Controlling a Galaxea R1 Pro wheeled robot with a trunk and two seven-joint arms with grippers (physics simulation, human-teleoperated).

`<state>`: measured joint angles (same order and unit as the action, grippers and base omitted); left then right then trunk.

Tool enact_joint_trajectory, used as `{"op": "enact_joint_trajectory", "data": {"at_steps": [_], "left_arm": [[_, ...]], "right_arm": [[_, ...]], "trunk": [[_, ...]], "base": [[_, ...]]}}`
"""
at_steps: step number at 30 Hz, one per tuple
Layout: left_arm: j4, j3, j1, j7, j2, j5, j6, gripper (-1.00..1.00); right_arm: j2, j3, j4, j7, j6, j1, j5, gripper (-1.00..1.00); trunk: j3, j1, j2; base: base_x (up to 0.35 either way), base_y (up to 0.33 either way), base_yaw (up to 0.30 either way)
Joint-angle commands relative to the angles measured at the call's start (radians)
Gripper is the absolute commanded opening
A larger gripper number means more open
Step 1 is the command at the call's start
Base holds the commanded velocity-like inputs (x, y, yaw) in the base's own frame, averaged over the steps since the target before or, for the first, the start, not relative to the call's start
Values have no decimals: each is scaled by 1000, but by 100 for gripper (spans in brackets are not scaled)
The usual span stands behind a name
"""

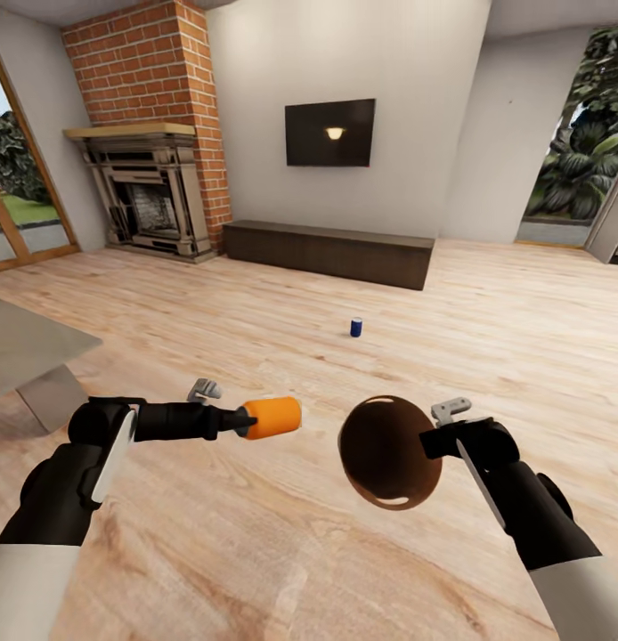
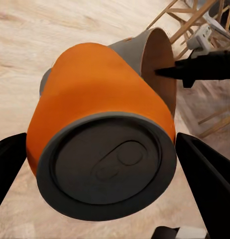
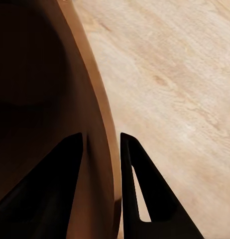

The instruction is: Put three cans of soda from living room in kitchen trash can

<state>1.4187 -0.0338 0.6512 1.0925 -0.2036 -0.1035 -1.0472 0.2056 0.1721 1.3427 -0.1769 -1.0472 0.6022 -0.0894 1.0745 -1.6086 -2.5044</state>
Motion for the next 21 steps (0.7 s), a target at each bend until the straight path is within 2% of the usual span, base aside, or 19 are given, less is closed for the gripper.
{"op": "enact_joint_trajectory", "data": {"at_steps": [1, 5, 9, 16, 20, 21], "left_arm": [[1, 0, 0, 11, 0, 3, 0, -100], [5, 0, 0, 64, -1, 3, 0, -100], [7, -2, -1, 110, 4, 4, 0, -100], [44, -8, -1, 127, 16, 2, 0, -100], [56, -10, -1, 128, 17, -20, 0, -100], [59, -12, -1, 128, 16, -35, 0, -100]], "right_arm": [[-1, 2, -5, 1, 0, 1, 2, -100], [-5, 13, -27, 1, 0, 1, 2, -100], [-17, 47, -57, 1, 0, 2, 2, -100], [-49, 63, -131, 2, 0, 5, 1, -100], [-53, 64, -149, 3, 0, 6, 0, -100], [-54, 64, -159, 3, 0, 7, 0, -100]], "trunk": [[-4, 0, 0], [-8, 1, 0], [-8, 1, 0], [-8, 1, 0], [-8, 1, 0], [-8, 1, 0]], "base": [[0, 0, 0], [0, 0, 0], [0, 0, 0], [0, 0, 0], [0, 0, 0], [0, 0, 0]]}}
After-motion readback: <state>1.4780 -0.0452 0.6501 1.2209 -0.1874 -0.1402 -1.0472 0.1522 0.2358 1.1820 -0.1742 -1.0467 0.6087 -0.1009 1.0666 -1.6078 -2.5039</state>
